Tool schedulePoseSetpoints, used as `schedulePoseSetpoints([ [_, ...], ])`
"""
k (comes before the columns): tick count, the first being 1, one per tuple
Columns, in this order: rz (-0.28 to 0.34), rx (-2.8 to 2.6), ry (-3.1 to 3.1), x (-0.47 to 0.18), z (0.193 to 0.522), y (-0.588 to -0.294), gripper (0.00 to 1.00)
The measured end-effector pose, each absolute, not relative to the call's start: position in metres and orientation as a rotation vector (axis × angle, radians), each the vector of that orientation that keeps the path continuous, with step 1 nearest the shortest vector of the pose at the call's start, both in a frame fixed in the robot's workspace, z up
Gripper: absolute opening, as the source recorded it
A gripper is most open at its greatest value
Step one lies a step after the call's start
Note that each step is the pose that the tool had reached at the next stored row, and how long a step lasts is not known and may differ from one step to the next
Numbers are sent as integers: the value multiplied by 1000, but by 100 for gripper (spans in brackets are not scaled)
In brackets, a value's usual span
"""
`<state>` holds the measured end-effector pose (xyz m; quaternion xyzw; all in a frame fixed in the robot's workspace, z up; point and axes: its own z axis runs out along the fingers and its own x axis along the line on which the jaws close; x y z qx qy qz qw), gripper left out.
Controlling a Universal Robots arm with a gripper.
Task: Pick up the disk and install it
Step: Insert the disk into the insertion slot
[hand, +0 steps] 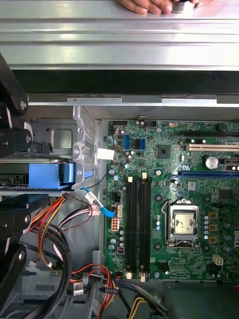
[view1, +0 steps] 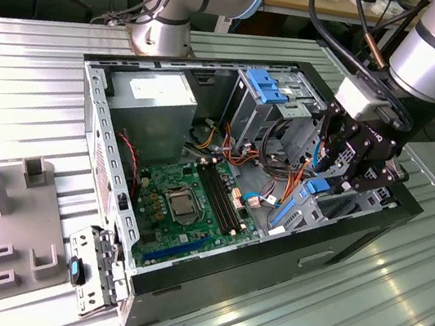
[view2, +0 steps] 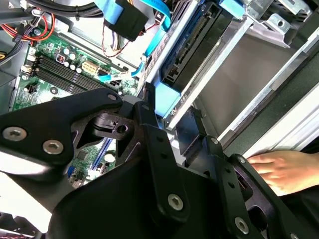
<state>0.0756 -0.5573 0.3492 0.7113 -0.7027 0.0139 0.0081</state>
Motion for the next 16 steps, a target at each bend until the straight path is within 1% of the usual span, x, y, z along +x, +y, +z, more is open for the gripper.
schedulePoseSetpoints([
  [8,43,2223,-2196,76,349,-557,45],
  [9,43,2223,-2196,76,349,-557,36],
  [10,43,2223,-2196,76,349,-557,36],
  [13,43,2223,-2196,76,349,-557,18],
  [14,43,2223,-2196,76,349,-557,18],
  [15,43,2223,-2196,76,349,-557,11],
  [16,43,2223,-2196,76,349,-557,11],
])
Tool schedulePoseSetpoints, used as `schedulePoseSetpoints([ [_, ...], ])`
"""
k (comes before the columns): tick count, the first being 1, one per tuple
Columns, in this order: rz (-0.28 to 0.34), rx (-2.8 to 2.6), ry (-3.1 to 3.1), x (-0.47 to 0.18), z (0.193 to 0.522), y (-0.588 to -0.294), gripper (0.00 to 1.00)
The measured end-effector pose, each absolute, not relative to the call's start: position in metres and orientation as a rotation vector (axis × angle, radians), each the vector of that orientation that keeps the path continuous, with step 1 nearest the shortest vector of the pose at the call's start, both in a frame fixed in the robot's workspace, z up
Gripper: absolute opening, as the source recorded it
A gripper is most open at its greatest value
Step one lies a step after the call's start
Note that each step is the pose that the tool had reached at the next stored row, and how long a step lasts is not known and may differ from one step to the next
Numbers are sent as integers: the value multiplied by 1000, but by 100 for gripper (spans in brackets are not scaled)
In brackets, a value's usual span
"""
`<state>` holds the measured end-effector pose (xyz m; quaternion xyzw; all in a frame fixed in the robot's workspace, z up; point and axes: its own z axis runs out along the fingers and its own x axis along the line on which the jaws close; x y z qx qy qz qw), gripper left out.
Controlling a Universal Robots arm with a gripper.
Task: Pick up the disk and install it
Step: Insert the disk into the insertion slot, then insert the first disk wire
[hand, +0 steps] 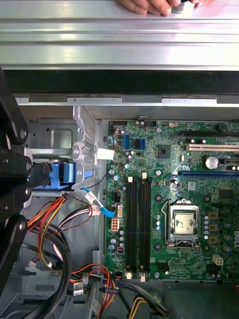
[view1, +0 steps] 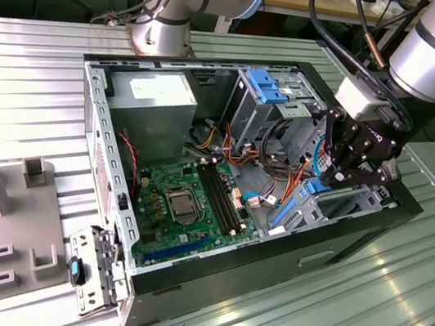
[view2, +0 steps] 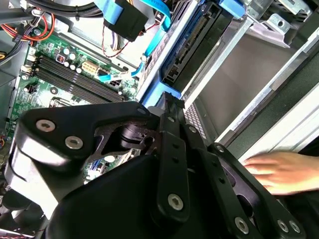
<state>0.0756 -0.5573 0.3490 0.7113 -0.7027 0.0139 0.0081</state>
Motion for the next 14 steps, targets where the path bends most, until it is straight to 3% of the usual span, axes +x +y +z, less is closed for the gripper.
schedulePoseSetpoints([
  [14,43,2223,-2196,76,349,-557,11],
])
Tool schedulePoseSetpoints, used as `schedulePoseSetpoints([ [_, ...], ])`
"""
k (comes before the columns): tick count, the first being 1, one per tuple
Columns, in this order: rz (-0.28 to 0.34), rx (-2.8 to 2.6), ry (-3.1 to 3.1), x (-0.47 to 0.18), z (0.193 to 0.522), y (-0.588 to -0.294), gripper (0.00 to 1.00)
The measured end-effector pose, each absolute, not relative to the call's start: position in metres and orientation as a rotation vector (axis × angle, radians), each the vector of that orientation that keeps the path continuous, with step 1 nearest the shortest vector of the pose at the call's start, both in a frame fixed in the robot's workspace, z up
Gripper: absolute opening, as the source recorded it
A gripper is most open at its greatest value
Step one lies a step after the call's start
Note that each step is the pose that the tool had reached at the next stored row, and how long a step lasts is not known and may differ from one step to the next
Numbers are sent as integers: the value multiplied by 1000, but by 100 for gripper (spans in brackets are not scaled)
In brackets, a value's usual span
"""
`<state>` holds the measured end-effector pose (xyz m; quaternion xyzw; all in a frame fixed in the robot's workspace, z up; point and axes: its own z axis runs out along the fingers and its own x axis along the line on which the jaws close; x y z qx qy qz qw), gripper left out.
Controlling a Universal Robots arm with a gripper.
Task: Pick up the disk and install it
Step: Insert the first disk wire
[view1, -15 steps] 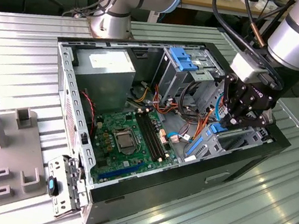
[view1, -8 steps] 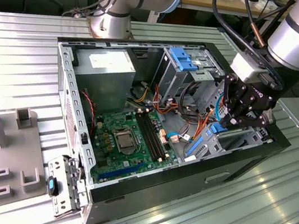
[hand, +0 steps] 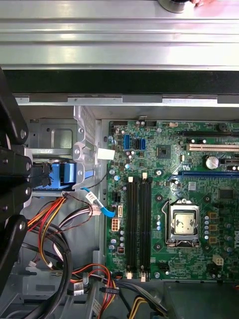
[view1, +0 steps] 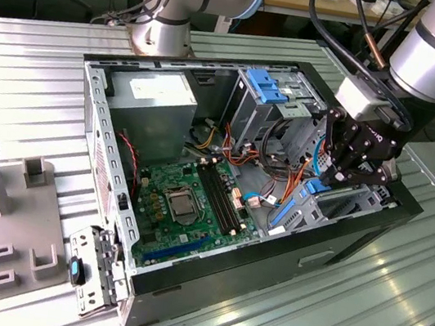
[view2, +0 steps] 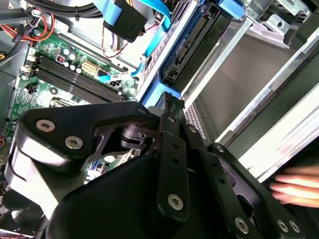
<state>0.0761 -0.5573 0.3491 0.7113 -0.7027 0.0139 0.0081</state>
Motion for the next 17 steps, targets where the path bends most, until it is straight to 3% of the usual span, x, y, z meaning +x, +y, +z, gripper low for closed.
schedulePoseSetpoints([
  [6,46,2222,-2195,76,355,-557,11],
  [17,82,2205,-2178,76,409,-556,11],
])
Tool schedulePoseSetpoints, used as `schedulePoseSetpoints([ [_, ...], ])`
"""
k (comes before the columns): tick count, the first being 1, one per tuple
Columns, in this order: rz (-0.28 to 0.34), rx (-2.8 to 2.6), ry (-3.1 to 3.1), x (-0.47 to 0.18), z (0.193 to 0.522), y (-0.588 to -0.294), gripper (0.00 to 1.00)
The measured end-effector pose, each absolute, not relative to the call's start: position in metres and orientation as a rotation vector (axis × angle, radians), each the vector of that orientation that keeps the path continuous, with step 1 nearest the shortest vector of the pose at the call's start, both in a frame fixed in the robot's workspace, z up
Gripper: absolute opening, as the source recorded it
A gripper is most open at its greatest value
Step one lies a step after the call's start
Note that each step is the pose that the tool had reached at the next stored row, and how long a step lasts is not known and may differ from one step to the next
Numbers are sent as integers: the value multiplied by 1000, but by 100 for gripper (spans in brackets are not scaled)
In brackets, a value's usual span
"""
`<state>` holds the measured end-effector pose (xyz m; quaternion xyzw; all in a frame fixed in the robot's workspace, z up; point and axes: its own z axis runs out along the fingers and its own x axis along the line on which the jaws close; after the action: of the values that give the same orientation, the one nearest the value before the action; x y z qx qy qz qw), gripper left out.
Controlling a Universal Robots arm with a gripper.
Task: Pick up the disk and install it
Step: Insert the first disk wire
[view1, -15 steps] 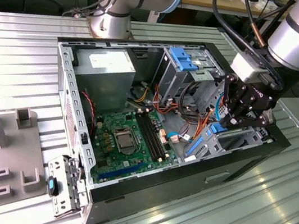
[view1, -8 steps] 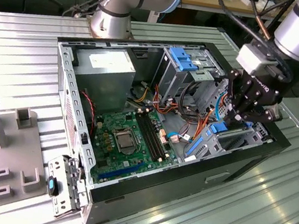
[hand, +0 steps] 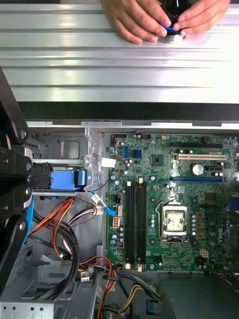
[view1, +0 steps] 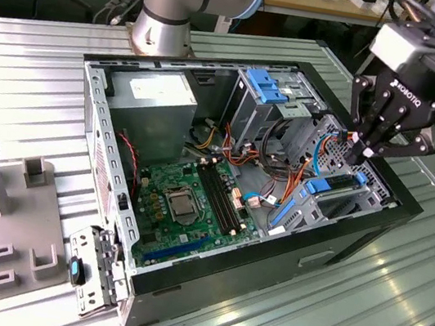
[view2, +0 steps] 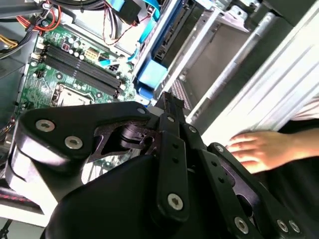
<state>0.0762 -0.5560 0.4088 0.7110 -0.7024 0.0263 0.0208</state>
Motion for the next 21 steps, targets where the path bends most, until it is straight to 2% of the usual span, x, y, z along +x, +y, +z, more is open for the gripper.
schedulePoseSetpoints([
  [5,83,2204,-2178,80,410,-556,11],
  [21,82,2204,-2177,165,407,-543,11],
])
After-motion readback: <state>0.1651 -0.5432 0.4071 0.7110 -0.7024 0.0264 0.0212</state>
